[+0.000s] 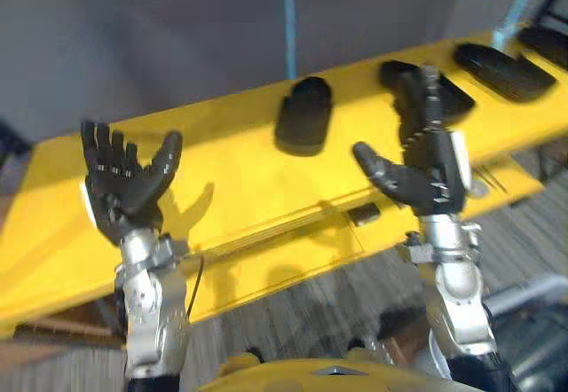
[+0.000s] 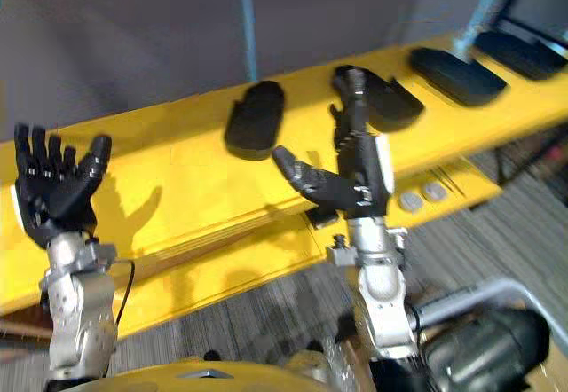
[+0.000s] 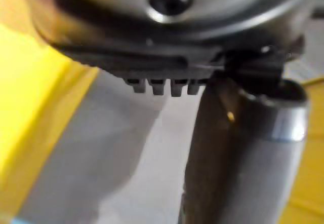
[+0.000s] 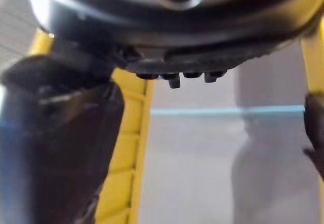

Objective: Walk over and take three plastic housings, then place them on the shelf

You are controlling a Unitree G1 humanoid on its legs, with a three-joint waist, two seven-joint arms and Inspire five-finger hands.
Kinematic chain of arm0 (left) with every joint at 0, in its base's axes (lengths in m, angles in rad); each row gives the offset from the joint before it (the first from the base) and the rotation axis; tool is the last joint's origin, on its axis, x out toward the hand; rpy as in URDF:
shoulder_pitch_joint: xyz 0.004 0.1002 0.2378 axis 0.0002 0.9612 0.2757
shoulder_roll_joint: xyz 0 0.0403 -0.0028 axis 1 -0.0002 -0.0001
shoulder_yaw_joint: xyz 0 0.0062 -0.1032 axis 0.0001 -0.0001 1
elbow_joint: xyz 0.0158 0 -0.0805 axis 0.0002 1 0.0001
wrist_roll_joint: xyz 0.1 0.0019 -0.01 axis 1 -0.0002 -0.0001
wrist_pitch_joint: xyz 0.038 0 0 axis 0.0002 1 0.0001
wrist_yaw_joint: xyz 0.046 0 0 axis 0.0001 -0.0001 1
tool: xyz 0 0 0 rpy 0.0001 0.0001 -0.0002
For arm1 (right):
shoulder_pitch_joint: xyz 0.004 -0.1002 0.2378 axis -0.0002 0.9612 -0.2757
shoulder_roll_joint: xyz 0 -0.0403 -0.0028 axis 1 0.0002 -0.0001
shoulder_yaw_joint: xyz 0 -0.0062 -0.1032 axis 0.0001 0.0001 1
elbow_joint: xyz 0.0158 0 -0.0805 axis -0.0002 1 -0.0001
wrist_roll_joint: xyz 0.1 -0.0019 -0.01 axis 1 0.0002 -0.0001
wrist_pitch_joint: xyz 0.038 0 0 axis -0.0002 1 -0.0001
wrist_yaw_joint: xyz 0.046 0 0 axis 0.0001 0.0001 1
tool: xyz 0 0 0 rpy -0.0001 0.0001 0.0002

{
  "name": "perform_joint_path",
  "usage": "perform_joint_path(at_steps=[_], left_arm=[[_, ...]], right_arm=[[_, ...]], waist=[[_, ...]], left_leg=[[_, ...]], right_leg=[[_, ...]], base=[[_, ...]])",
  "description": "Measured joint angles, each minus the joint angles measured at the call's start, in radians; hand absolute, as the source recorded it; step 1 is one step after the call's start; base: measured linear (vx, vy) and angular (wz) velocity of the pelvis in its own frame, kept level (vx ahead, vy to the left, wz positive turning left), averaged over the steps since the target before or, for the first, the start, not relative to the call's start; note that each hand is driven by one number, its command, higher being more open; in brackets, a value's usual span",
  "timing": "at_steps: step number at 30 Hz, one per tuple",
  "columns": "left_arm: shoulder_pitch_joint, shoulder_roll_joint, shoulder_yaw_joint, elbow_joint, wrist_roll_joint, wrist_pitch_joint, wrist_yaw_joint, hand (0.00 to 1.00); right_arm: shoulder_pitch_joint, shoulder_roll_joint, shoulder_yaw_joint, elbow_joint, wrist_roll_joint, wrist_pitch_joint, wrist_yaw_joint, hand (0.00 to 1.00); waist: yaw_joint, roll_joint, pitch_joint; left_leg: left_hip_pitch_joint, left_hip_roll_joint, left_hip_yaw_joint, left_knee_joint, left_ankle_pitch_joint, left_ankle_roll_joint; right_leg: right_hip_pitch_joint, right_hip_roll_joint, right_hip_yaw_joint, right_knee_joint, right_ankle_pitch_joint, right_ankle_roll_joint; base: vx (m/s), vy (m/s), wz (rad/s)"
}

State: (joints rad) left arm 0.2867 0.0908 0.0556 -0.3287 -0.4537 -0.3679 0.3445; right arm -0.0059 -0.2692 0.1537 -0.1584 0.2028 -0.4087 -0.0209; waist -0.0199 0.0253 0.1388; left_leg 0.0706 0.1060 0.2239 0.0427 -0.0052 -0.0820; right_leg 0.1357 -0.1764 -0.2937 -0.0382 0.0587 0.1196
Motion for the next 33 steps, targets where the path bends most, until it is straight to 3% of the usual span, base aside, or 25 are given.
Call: perform_joint_path(at_steps=[5,8,13,21,28,33], left_arm=[[0.077,-0.003,-0.022,-0.096,0.064,0.003,-0.1,1.0],[0.078,-0.003,-0.021,-0.119,0.074,0.003,-0.173,1.0],[0.085,-0.004,-0.02,-0.119,0.062,0.004,-0.226,1.0],[0.112,-0.016,-0.052,-0.093,-0.095,0.02,-0.341,1.0],[0.116,-0.015,-0.101,-0.048,-0.125,0.02,-0.37,1.0],[0.115,-0.015,-0.113,-0.027,-0.133,0.02,-0.365,1.0]], right_arm=[[-0.164,0.021,0.121,0.121,-0.042,0.15,0.01,1.0],[-0.222,0.041,0.125,0.197,-0.042,0.184,0.009,1.0],[-0.338,0.078,0.139,0.35,-0.041,0.209,-0.055,1.0],[-0.455,0.222,0.209,0.66,-0.121,0.27,-0.37,1.0],[-0.498,0.248,0.273,0.757,-0.121,0.308,-0.419,1.0],[-0.544,0.259,0.278,0.815,-0.123,0.316,-0.521,1.0]], waist=[[0.051,-0.003,0.0],[0.068,-0.001,-0.002],[0.075,0.0,-0.005],[0.117,0.016,-0.011],[0.126,0.032,-0.01],[0.126,0.041,-0.01]], left_leg=[[-0.018,-0.01,-0.053,-0.033,0.044,0.003],[-0.027,-0.011,-0.064,-0.035,0.058,0.0],[-0.026,-0.009,-0.086,-0.065,0.083,0.0],[-0.022,-0.013,-0.103,-0.105,0.108,0.001],[-0.011,-0.012,-0.107,-0.121,0.113,-0.008],[-0.011,-0.01,-0.107,-0.123,0.115,-0.009]], right_leg=[[0.004,-0.004,-0.061,0.001,-0.008,-0.006],[0.004,-0.004,-0.075,0.001,-0.004,-0.009],[0.006,0.003,-0.099,-0.001,0.004,-0.006],[0.006,0.003,-0.12,-0.002,0.003,-0.007],[0.005,0.005,-0.125,-0.002,-0.005,-0.019],[0.004,0.007,-0.125,-0.002,-0.006,-0.02]], base=[[-0.06,-0.021,0.38],[0.0,-0.002,0.12],[0.02,-0.015,0.11],[0.0,-0.004,0.08],[-0.01,-0.001,0.01],[0.0,0.0,0.0]])
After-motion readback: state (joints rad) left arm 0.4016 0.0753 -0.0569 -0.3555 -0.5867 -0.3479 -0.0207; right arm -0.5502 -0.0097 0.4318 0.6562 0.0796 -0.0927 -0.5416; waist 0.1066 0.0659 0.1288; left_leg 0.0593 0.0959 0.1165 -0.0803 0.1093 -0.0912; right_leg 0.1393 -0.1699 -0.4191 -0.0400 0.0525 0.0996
